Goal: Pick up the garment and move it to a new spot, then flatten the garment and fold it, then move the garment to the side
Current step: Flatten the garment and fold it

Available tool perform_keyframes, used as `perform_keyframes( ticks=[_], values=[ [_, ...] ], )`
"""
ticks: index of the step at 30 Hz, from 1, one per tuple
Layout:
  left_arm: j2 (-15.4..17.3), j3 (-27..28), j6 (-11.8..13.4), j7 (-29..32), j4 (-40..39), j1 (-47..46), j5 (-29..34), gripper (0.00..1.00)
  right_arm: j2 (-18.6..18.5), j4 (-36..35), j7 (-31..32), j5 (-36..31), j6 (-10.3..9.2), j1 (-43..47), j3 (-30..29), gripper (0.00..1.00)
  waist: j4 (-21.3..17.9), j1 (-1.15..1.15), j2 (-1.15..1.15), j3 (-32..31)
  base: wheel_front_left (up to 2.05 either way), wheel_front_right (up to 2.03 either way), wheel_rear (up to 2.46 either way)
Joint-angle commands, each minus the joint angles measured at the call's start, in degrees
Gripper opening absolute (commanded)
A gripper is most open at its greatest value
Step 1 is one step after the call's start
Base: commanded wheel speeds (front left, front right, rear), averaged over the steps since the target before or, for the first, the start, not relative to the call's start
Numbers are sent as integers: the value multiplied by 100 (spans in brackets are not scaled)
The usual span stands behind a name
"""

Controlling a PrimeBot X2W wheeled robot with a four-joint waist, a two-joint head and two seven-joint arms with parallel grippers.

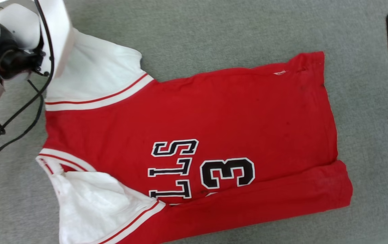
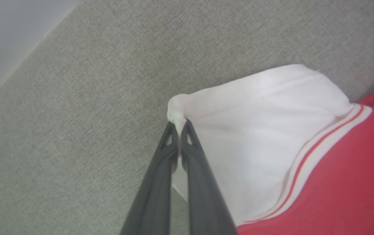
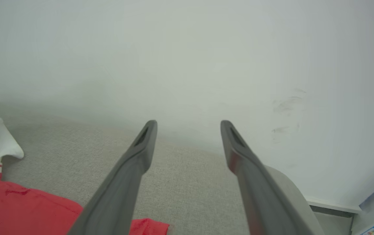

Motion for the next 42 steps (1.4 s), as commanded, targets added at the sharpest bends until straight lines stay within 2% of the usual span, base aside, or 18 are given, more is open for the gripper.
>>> perform_keyframes(
  ticks=[1,4,8,11,14,17,22,28,35,36,37,42],
  values=[
    [3,-15,-24,-55,-54,98,-36,0,-129,40,248,108,-2,-150,107,100,142,0,0,-142,0,0,0],
    [-34,-121,-25,-226,-260,168,12,0,-668,242,1293,298,-2,-573,501,100,292,0,0,-280,0,0,0],
    [-103,-205,-33,-455,-518,261,-34,0,-1385,682,2837,862,-3,-1217,1238,100,476,0,0,-382,0,0,0],
    [-158,-279,-33,-618,-703,312,-44,0,-1781,1029,3991,1360,-2,-1621,1850,100,612,0,0,-405,0,0,0],
    [-185,-322,-33,-734,-847,286,-66,0,-2036,1336,4929,1752,-2,-1979,2327,100,737,0,0,-379,0,0,0],
    [-247,-337,-33,-828,-984,230,-29,0,-2111,1639,5598,2040,-2,-2283,2638,100,858,0,0,-309,0,0,0],
    [-305,-356,-33,-946,-1124,118,55,0,-1933,2231,5993,2131,-2,-2663,2897,100,1039,0,0,-122,0,0,0],
    [-313,-380,-33,-1060,-1233,26,117,0,-1698,2858,5734,2036,-2,-2780,3280,100,1185,0,0,104,0,0,0],
    [-238,-458,-34,-1192,-1364,24,97,0,-1578,3333,5364,2277,7,-2348,3915,100,1221,0,0,158,0,0,0],
    [-213,-466,-34,-1233,-1386,49,89,0,-1599,3317,5237,2309,7,-2368,3938,48,1208,0,0,129,0,0,0],
    [-186,-473,-34,-1251,-1404,75,82,0,-1632,3323,5110,2318,7,-2411,3928,0,1196,0,0,93,0,0,0],
    [-59,-428,-34,-1510,-1471,273,16,0,-1811,3319,4348,2385,-3,-2542,3794,0,1138,0,0,-206,0,0,0]
  ],
)
